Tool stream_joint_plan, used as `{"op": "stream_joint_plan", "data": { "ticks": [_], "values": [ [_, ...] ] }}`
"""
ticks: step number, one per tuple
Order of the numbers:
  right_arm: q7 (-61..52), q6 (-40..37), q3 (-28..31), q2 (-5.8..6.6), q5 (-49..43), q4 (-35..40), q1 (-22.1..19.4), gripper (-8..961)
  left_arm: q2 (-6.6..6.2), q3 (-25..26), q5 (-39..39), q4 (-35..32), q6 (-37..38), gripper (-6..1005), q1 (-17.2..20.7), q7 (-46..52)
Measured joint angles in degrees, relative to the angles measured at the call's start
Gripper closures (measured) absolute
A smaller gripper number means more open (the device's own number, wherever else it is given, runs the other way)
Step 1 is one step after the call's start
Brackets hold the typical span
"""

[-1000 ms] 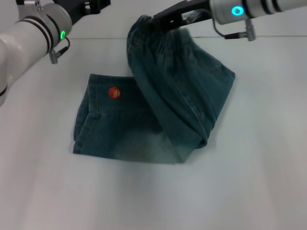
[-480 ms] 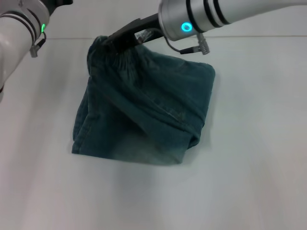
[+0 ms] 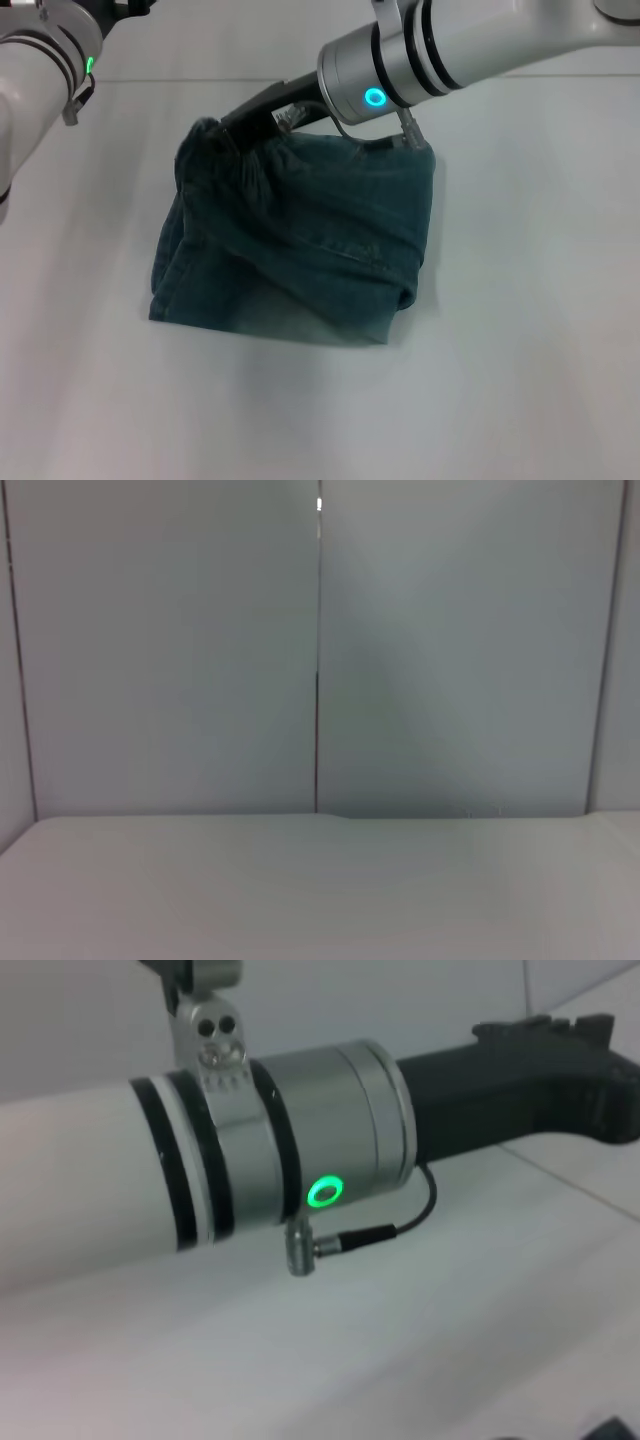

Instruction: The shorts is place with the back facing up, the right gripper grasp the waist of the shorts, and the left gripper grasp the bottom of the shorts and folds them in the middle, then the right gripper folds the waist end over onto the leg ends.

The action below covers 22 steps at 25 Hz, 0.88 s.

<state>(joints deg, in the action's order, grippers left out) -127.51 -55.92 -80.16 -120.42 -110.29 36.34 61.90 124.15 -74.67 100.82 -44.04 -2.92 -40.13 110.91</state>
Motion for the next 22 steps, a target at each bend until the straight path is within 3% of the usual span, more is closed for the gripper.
{"op": "stream_joint_plan", "data": {
  "ticks": [5,10,15,18,22],
  "values": [
    [0.35,-0.89,-0.99,0.29,-1.34,-0.11,-0.99,893,0.11,-0.3,0.0,0.14,0.94,121,-0.12,0.0],
    [1.43,-0.46,-1.31,0.36,-2.46,1.49,-2.99,680,0.24,-1.4,0.0,0.36,1.13,121,-0.35,0.09],
    [3.59,0.16,-1.64,-0.13,0.03,8.93,-10.17,529,0.22,-1.74,-0.06,0.42,1.79,121,-0.33,0.26],
    [8.88,0.35,-2.55,0.15,7.99,11.59,-16.34,439,0.22,-1.04,-0.3,0.12,4.33,121,0.29,0.41],
    [16.96,-2.99,-2.21,0.63,18.44,12.55,-24.28,248,0.37,-0.52,-0.47,-1.78,8.12,122,2.56,0.46]
  ]
}}
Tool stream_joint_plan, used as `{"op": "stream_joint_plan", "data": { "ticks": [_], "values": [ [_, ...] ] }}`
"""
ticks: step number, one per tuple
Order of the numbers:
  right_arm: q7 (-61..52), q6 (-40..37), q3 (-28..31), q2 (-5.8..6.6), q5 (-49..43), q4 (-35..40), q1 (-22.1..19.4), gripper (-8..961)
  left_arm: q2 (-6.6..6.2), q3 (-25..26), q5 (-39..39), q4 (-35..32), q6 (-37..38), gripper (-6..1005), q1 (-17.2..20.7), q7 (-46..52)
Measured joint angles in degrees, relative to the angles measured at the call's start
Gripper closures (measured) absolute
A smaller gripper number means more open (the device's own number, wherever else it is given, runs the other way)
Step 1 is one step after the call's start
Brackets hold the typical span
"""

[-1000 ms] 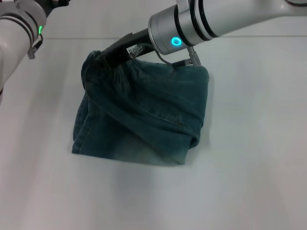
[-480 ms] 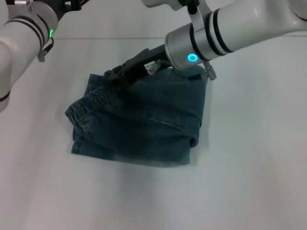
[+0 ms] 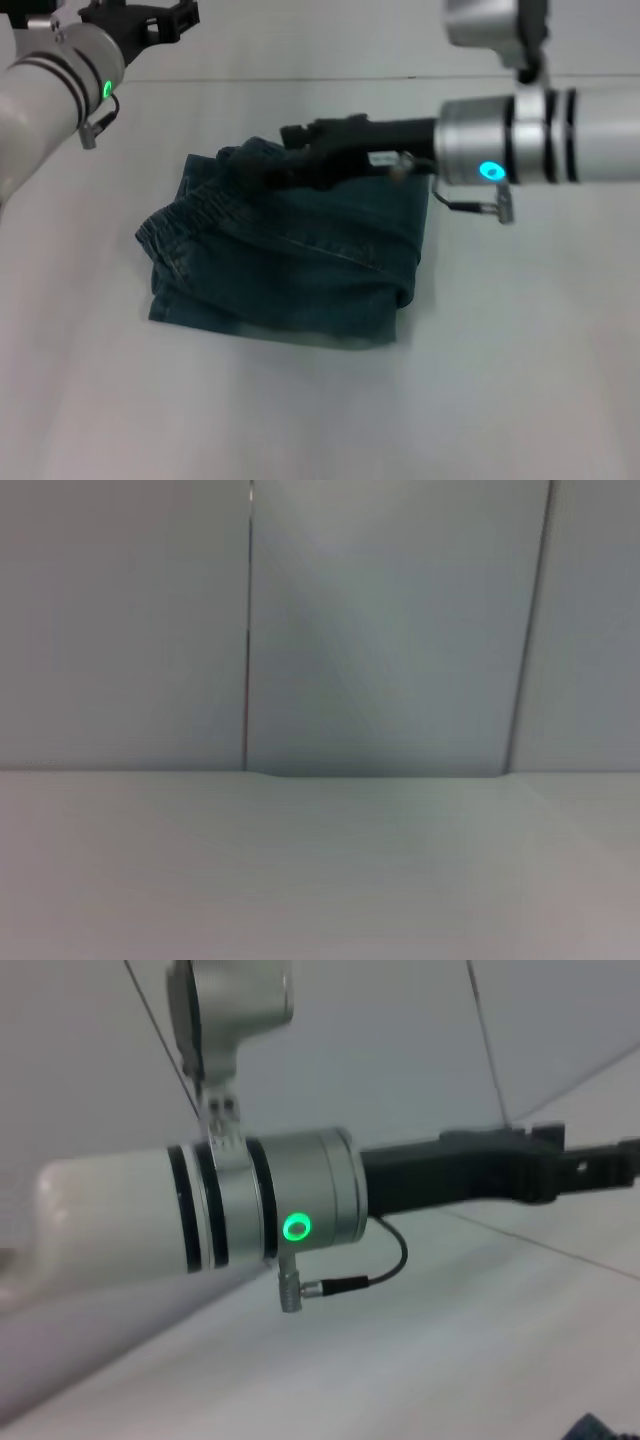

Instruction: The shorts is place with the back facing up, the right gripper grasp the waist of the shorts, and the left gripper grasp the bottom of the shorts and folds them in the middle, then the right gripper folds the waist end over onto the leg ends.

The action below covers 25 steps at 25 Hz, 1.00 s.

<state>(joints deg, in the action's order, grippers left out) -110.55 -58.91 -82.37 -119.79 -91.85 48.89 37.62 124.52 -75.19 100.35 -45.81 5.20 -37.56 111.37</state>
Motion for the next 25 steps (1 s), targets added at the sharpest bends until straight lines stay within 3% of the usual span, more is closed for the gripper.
{"op": "stream_joint_plan", "data": {
  "ticks": [3,4,7,9,13,17,20,25],
  "values": [
    [5.83,-4.06,1.34,0.17,4.71,0.13,-5.28,145,0.09,-0.02,-0.13,-3.57,7.07,122,3.65,0.56],
    [9.98,-7.02,2.93,0.19,6.7,-0.3,-8.98,118,0.08,-0.03,-0.15,-4.45,9.06,123,4.56,0.83],
    [13.37,-9.44,4.69,0.19,7.4,-0.82,-12.23,36,0.08,-0.32,-0.18,-8.45,19.03,123,9.22,1.57],
    [16.19,-11.79,6.57,0.29,7.17,-0.96,-15.15,39,0.1,-0.24,-0.17,-9.73,23.32,124,10.9,1.58],
    [22.74,-19.87,12.2,1.05,4.75,-0.89,-20.54,44,0.11,2.53,-0.16,-12.08,39.36,125,15.35,1.19],
    [26.05,-28.62,19.41,2.09,-0.81,-1.27,-23.4,50,0.12,10.65,-2.28,-9.36,54.63,125,17.3,-2.02],
    [27.9,-34.56,24.6,2.43,-5.13,-1.31,-23.84,52,-0.15,20.18,-5.6,-4.18,69.87,125,17.89,-8.46],
    [29.68,-39.43,28.0,2.55,-10.35,-0.72,-22.7,54,-0.72,27.53,-4.94,0.52,83.13,125,18.31,-13.55]
  ]
}}
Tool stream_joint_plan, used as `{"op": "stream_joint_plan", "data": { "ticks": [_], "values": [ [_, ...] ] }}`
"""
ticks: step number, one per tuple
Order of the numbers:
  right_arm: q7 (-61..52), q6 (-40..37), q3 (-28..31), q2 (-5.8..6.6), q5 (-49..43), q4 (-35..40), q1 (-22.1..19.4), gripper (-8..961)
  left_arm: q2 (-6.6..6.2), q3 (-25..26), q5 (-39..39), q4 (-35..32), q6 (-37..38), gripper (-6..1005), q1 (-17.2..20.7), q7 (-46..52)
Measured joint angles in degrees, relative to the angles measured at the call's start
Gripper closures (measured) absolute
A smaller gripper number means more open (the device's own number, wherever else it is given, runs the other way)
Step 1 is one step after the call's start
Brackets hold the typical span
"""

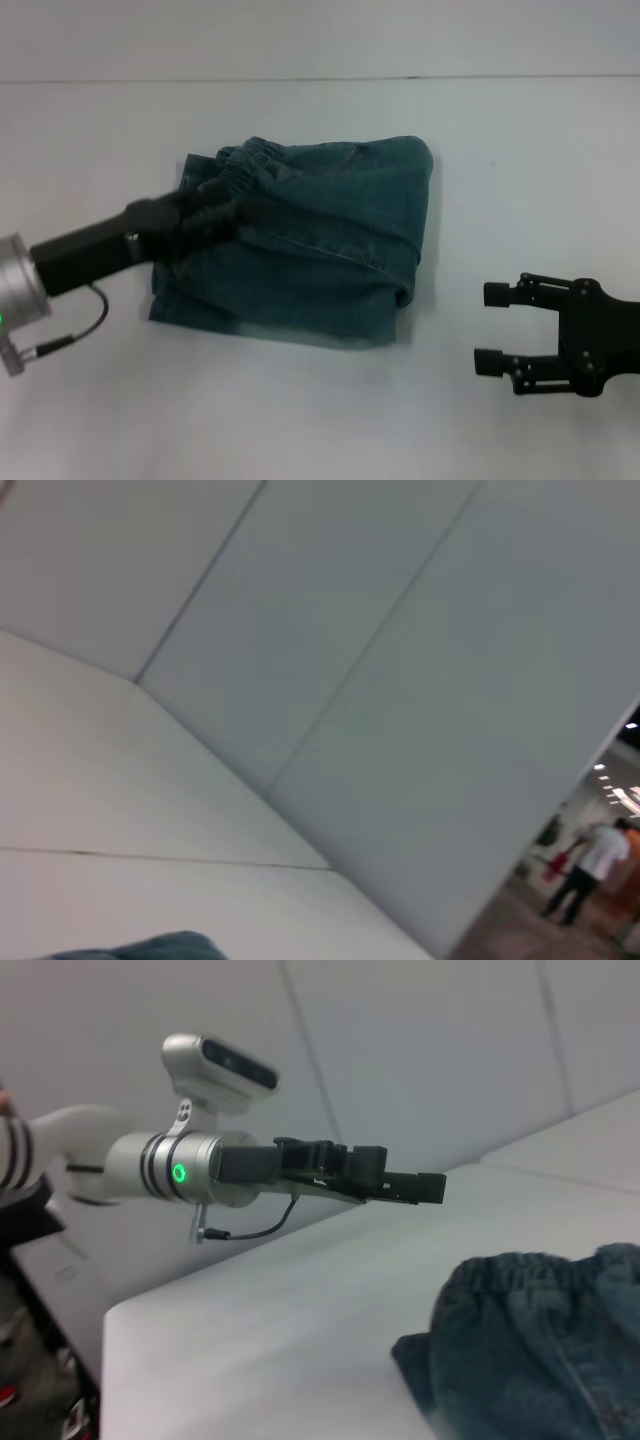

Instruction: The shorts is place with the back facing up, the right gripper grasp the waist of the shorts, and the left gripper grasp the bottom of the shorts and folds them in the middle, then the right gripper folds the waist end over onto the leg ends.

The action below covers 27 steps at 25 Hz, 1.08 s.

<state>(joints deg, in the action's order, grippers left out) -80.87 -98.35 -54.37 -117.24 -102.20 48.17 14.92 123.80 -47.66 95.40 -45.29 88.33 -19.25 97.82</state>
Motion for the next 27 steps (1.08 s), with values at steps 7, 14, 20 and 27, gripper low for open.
{"op": "stream_joint_plan", "data": {
  "ticks": [7,14,20,27],
  "values": [
    [0.13,-2.4,0.5,-0.01,-2.52,0.17,2.46,55,0.08,1.15,6.08,1.87,6.49,125,1.03,-3.1],
    [-0.4,-3.55,0.85,-0.41,-3.94,0.18,3.83,54,0.11,1.22,8.83,4.34,9.07,125,0.74,-6.27],
    [-0.91,-3.03,1.05,-0.42,-4.03,0.18,4.44,55,0.08,1.27,9.44,4.72,9.24,125,0.65,-6.42],
    [-1.93,-2.08,1.19,-0.28,-4.06,0.04,4.84,55,0.09,1.2,9.56,5.43,9.05,125,0.06,-6.99]
  ]
}}
